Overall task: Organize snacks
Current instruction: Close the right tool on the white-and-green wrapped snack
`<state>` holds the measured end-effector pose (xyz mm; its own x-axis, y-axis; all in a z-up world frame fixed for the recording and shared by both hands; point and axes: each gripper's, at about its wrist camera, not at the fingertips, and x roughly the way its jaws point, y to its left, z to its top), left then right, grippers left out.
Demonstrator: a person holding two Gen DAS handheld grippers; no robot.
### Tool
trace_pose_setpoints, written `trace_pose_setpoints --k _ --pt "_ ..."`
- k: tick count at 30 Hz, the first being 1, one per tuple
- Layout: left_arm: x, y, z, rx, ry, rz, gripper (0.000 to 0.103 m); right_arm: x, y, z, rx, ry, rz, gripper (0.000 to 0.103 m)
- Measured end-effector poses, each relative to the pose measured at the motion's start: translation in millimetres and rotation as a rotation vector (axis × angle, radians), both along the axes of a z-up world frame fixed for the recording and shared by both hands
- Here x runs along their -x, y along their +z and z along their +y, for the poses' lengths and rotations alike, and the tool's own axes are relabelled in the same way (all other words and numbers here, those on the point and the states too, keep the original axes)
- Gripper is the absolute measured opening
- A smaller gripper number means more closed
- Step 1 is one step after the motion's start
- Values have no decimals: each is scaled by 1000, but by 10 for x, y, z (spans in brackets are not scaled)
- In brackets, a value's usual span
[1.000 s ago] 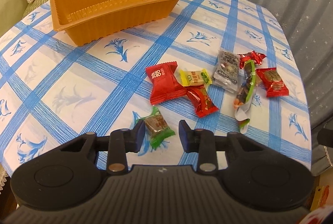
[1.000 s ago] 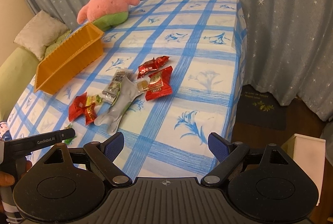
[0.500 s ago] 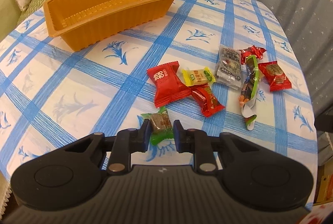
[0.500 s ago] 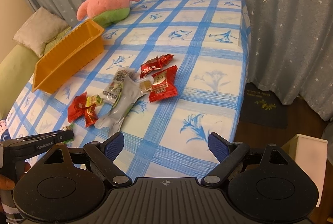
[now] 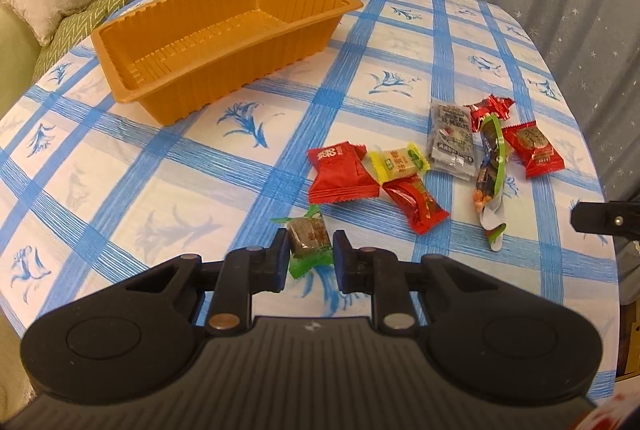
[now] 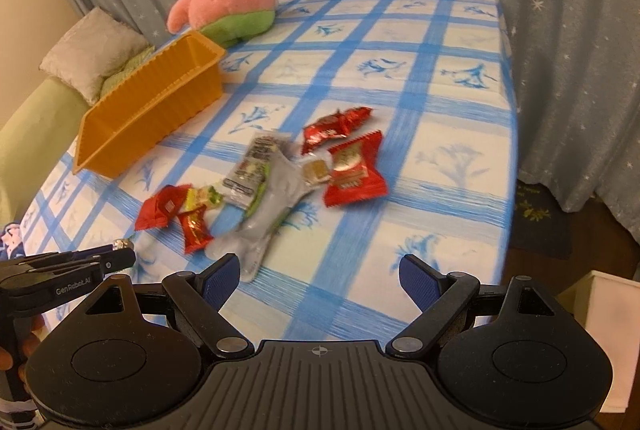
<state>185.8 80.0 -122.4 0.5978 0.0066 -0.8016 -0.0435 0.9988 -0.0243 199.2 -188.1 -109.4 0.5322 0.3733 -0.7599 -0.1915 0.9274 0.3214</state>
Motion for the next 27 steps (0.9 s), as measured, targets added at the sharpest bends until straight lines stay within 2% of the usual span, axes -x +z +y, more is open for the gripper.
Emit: trace_pose_setpoints --k 4,7,9,14,20,27 --pt "6 57 56 1 -1 -12 20 -56 -14 107 -24 18 -16 87" --pt "14 99 88 5 -8 -19 20 -120 -47 198 -48 36 -12 71" --pt "18 116 106 6 -10 -22 20 -166 -78 243 -65 30 -5 70" --pt "13 140 163 7 -12 -27 20 -290 -157 348 -95 8 9 55" --pt "-1 148 256 8 -7 -32 20 -404 -234 418 -106 -23 33 44" --pt "-28 155 349 10 -5 -34 20 -505 -334 500 -69 -71 63 37"
